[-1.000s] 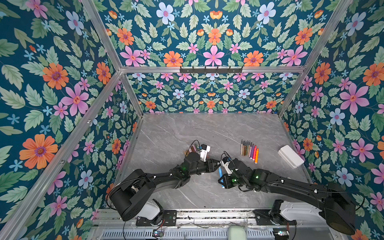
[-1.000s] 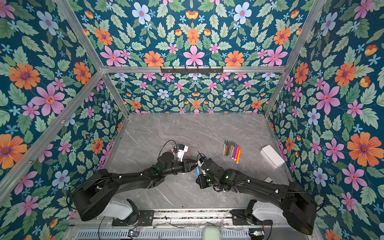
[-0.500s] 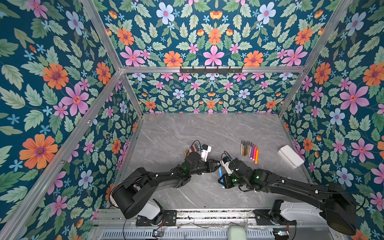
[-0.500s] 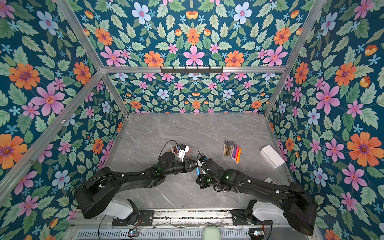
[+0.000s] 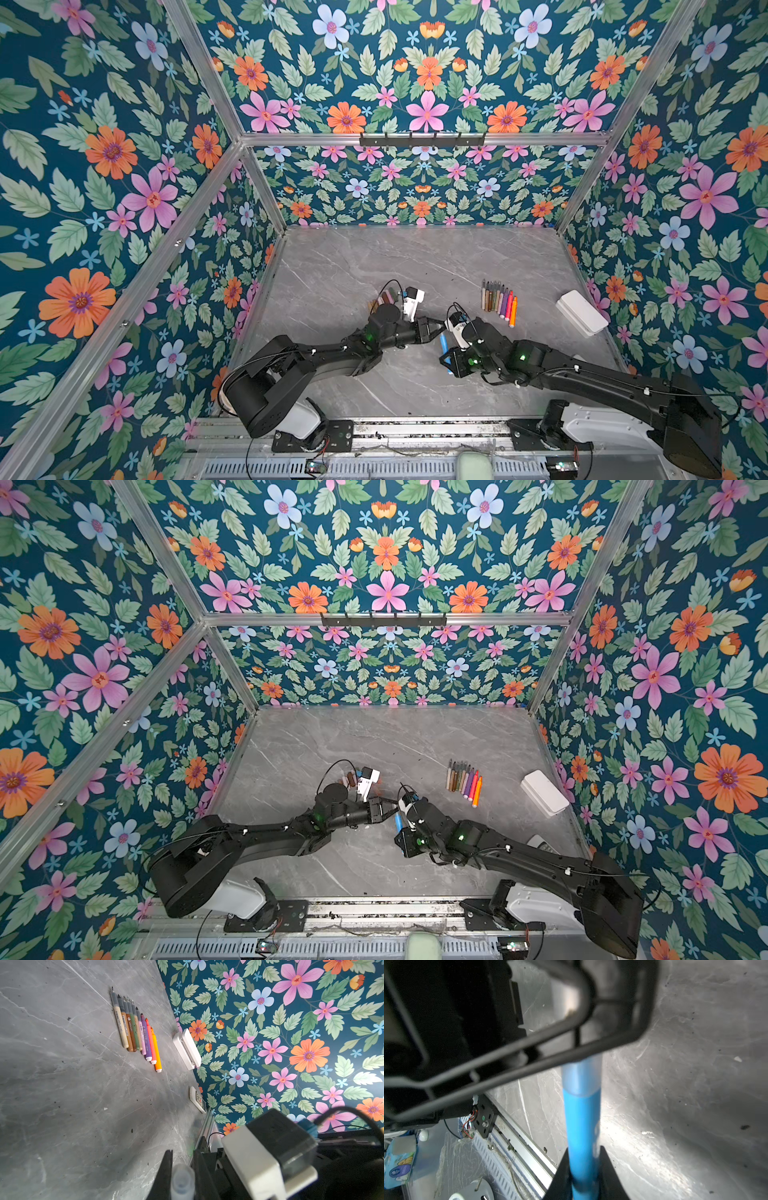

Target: Open the pen caps

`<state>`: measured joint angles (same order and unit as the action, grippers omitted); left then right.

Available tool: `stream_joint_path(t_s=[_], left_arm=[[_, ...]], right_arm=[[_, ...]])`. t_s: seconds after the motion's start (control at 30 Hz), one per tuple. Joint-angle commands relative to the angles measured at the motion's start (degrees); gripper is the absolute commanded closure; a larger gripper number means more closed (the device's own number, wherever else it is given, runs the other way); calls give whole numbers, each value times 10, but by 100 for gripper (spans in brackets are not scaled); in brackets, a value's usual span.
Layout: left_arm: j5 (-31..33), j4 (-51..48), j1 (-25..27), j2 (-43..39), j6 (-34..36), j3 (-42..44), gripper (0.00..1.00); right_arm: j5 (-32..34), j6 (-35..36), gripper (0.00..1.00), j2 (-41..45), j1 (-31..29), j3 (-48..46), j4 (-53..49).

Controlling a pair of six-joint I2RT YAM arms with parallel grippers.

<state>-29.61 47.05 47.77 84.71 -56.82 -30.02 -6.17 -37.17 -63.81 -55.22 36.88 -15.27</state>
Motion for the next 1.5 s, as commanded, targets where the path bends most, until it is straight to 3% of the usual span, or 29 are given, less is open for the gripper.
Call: stream_joint_path(t_s=[0.0,0.17,0.27,0.4,0.53,0.73,0.83,1.03,1.23,1.47], left_arm=[[-1,-3,-1,-2,7,-2,100],[-1,-5,-1,-1,7,-7,100],[3,-7,-1,-2,8,-7,100],[10,-8,-11,-2,9,-9,100],[-15,7,-57,4,1,-21,100],[-64,44,-180,9,-37,-58,100],[-75,39,-194,12,-36,-78,100],[-65,-1,-195,3,-3,-72,100],[2,-175,-195,-19,94,-59,100],[10,-229,-195,32,126,-43,99]], right_arm=[[24,-4,80,5,1,-2,-5],[6,-3,83,9,0,-7,9],[1,-3,100,11,1,-7,12],[-3,-6,100,4,1,-9,15],[-12,-15,100,-1,0,-21,30],[-24,-42,100,-16,-15,-51,84],[-12,-45,100,-22,-31,-52,85],[8,-46,100,-7,-34,-59,77],[50,-47,100,15,-34,-59,42],[66,-57,100,16,-31,-70,42]])
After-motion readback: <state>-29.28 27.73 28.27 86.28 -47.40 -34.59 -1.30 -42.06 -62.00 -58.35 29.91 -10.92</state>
